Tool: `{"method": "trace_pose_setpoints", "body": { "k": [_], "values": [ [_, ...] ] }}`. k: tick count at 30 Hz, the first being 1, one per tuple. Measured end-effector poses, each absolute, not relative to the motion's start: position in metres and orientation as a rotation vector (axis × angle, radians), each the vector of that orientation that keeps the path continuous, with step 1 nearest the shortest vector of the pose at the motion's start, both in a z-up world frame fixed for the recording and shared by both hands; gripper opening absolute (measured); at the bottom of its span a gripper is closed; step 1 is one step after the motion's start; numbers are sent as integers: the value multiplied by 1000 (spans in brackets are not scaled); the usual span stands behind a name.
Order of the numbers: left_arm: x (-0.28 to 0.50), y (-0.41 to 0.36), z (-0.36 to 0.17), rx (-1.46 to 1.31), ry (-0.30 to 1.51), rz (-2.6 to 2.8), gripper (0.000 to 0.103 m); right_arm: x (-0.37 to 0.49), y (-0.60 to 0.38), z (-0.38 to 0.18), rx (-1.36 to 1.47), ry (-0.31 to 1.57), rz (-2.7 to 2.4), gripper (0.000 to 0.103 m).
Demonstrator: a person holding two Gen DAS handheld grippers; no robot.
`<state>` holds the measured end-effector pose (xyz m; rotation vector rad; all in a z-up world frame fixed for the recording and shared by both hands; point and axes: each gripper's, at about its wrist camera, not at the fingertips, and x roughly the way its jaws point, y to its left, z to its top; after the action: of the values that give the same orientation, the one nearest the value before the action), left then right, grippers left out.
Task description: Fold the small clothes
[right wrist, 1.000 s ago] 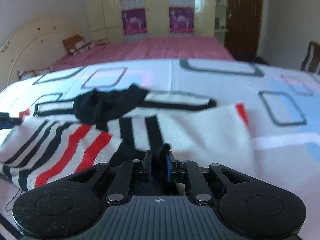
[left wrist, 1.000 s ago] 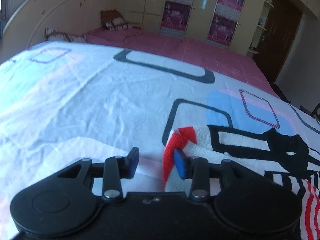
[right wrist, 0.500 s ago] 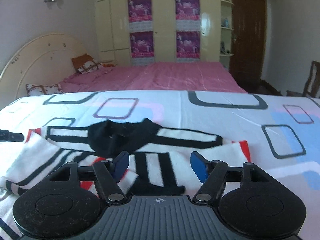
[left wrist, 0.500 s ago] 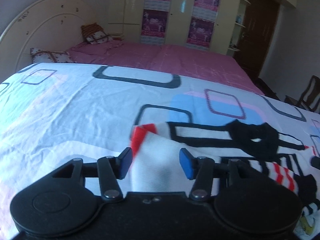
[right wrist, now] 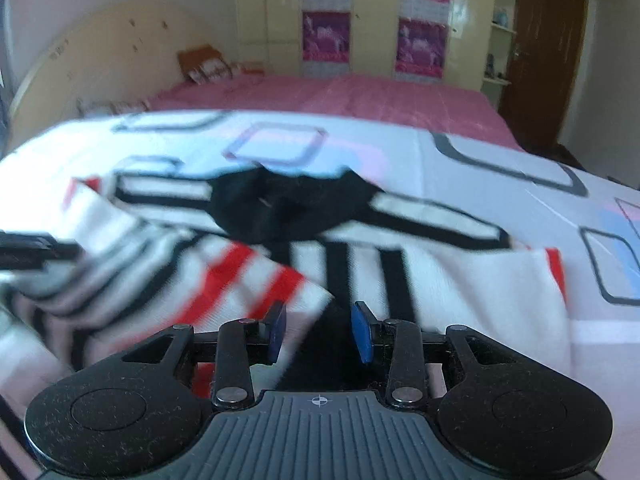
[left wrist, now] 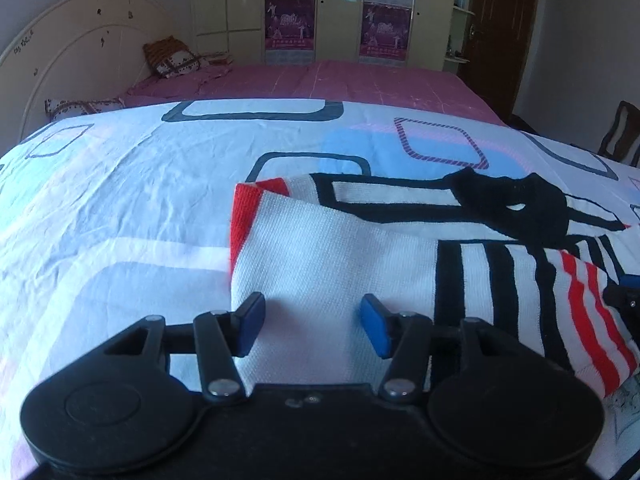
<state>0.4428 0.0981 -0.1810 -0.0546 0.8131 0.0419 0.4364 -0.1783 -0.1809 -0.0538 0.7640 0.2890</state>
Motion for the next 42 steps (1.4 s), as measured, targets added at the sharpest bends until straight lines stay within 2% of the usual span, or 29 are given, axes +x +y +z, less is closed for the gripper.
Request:
{"method": "trace_pose_setpoints", "body": {
  "k": [6, 14, 21, 33, 39, 41, 42],
  "values": [
    [439, 102, -172, -79, 811, 56, 51, 429, -199, -171, -5, 759, 247, 36],
    [389, 91, -151, -71, 758, 26, 51, 397, -187, -148, 13, 711, 349, 36],
    [367, 84, -174, -44, 791, 8, 53, 386, -182, -173, -20, 781, 333, 36],
    [375, 80, -174, -34, 813, 46, 53, 387, -204, -178, -14, 806, 292, 36],
    [366, 75, -162, -60, 799, 85, 62, 375, -221, -162, 79, 794, 327, 36],
    [357, 71, -153, -77, 791, 93, 72, 366, -226, -155, 93, 778, 340, 36],
    [352, 70, -148, -87, 784, 89, 72, 361, -228, -150, 93, 767, 348, 36]
  ]
}}
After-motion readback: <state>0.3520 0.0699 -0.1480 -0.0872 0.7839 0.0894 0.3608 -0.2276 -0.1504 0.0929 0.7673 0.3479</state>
